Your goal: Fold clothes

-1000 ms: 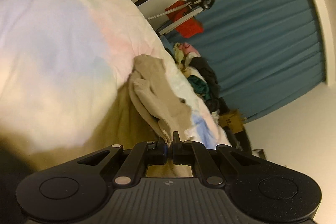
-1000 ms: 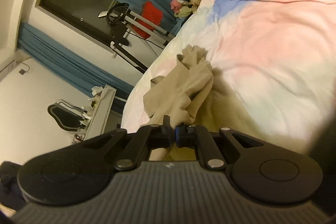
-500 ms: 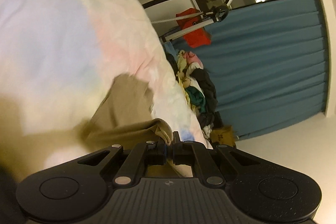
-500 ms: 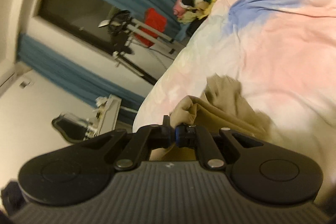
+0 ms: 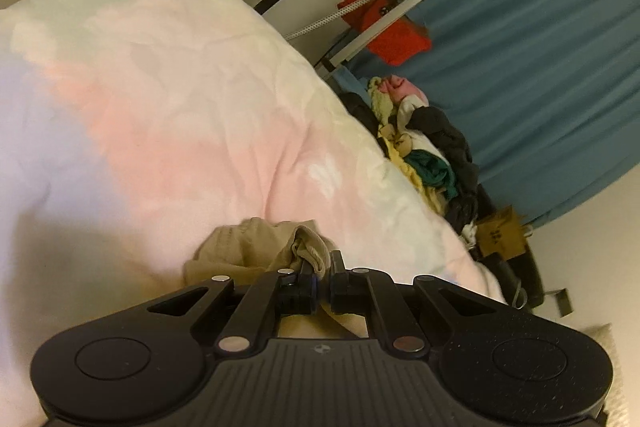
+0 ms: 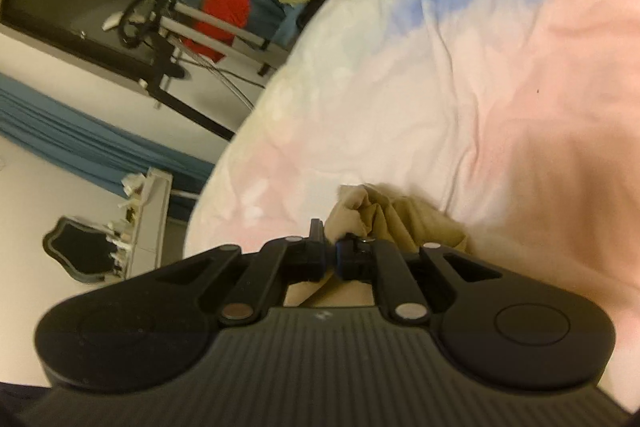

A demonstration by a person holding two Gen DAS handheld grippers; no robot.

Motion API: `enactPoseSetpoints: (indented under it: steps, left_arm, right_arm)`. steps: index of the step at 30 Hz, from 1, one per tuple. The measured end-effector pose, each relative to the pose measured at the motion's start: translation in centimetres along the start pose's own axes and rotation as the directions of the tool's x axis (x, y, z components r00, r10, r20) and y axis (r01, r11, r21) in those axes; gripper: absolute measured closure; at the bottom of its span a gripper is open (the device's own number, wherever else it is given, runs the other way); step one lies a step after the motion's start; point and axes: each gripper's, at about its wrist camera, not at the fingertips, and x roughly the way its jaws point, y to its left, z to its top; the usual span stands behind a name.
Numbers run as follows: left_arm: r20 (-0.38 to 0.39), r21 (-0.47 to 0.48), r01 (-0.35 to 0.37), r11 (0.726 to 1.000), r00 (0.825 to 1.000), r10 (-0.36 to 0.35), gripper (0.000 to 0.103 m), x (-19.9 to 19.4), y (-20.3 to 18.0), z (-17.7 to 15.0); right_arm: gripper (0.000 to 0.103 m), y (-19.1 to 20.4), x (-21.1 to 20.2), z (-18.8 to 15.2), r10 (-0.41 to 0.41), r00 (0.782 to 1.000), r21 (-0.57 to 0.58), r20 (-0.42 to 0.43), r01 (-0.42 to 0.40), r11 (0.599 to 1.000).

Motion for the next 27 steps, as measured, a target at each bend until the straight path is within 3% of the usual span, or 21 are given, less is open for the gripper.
enactPoseSetpoints:
  steps: [8,12,13,14,15,16,17,18,20,22,24,26,27]
  left_arm:
    - [0.014,0.021,0.024,0.999,1.000,-0.024,0.096,2.4,0.7,0.7]
    - [0.022,0.066,0.027,0.997,0.999,-0.028,0.092,2.3,0.2,0.5]
    - [0.022,0.091,0.029,0.995,0.999,-0.031,0.090,2.0,0.0,0.4]
    - [0.022,0.121,0.030,0.992,0.999,-0.033,0.081,1.7,-0.4,0.4]
    - [0.022,0.152,0.031,0.988,0.999,-0.035,0.062,1.4,-0.7,0.4]
    - [0.022,0.182,0.032,0.983,0.999,-0.037,0.053,1.1,-1.0,0.4]
    - [0.035,0.225,0.021,0.974,0.999,-0.030,0.038,0.6,-1.5,0.2]
    - [0.057,0.278,0.000,0.961,0.998,-0.017,0.028,-0.1,-2.0,0.0]
    - [0.103,0.360,-0.033,0.932,0.995,-0.005,0.018,-1.4,-2.8,-0.5]
    - [0.121,0.418,-0.048,0.907,0.993,-0.003,0.017,-2.5,-3.2,-1.3]
    - [0.108,0.449,-0.058,0.892,0.994,0.011,0.016,-2.8,-3.3,-2.1]
    - [0.091,0.478,-0.068,0.876,0.995,0.027,0.016,-2.2,-3.3,-2.9]
    - [0.081,0.492,-0.072,0.868,0.996,0.036,0.016,-1.9,-3.4,-3.3]
  right_arm:
    - [0.093,-1.5,2.4,1.5,0.029,0.999,0.073,-0.044,-0.026,0.997]
    - [0.088,-1.4,2.3,1.6,0.057,0.996,0.040,-0.063,-0.055,0.998]
    - [0.075,-1.4,2.2,1.6,0.067,0.995,0.029,-0.069,-0.065,0.997]
    - [0.050,-1.2,1.8,1.4,0.089,0.994,0.019,-0.069,-0.088,0.996]
    - [0.037,-1.0,1.5,1.3,0.112,0.991,0.009,-0.069,-0.111,0.994]
    - [0.021,-0.8,1.1,1.2,0.134,0.989,-0.002,-0.069,-0.135,0.991]
    - [0.019,-0.3,0.6,0.9,0.131,0.990,-0.034,-0.061,-0.133,0.990]
    - [0.019,0.3,0.1,0.6,0.128,0.990,-0.067,-0.052,-0.131,0.989]
    - [0.019,1.8,-1.0,-0.5,0.094,0.995,-0.185,-0.042,-0.100,0.978]
    - [0.019,2.7,-2.5,-2.2,0.055,0.998,-0.300,0.002,-0.052,0.953]
    - [0.033,3.6,-3.6,-3.7,0.015,0.999,-0.407,0.043,0.003,0.914]
    - [0.062,4.2,-2.9,-4.3,-0.030,0.998,-0.488,0.046,0.049,0.872]
    - [0.068,4.5,-2.6,-4.6,-0.052,0.997,-0.526,0.050,0.071,0.847]
